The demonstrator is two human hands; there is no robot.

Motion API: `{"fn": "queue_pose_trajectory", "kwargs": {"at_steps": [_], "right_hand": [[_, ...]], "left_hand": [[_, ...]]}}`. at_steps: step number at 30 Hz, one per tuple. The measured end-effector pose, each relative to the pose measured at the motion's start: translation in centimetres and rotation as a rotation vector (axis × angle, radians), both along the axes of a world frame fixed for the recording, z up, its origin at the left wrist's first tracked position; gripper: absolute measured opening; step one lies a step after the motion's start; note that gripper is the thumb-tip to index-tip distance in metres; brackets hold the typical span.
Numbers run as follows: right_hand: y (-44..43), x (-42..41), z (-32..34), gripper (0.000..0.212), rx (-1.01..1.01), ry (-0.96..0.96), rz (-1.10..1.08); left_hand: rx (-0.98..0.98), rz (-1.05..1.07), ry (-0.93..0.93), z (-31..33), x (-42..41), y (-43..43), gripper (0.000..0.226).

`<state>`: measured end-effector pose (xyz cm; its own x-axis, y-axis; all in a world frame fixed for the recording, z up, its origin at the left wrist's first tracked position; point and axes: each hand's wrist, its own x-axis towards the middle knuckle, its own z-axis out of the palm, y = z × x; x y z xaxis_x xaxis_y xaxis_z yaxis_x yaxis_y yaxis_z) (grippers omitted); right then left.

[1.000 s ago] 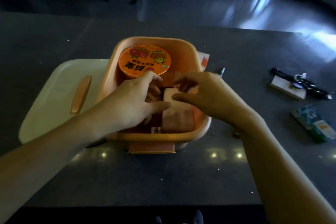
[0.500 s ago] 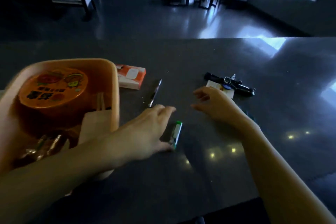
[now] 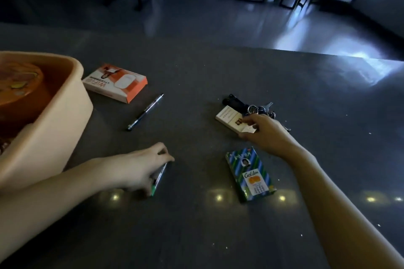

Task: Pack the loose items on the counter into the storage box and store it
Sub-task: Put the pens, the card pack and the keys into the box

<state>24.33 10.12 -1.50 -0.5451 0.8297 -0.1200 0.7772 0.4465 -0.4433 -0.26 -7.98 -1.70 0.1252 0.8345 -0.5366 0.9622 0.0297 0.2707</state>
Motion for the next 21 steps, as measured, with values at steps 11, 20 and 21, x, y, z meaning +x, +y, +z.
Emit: {"fn": "queue_pose_trajectory", "kwargs": {"at_steps": [11,20,21], "right_hand": [[2.3,-2.8,-3.4,0.053,0.199,-0.086,0.104],[3.6,-5.4,-3.9,0.061,0.233,-0.088,0.126],[3.7,-5.2,-4.1,0.063,0.247,-0.123,0.118]], "left_hand": [[0.152,0.252,-0.077,0.1,-2.0,5.5,0.099],[0.316,0.638,0.056,-0.7,-5.9,7.4,0.068],[0.314,0.643,0.072,-1.1,-5.9,7.4,0.066]]}}
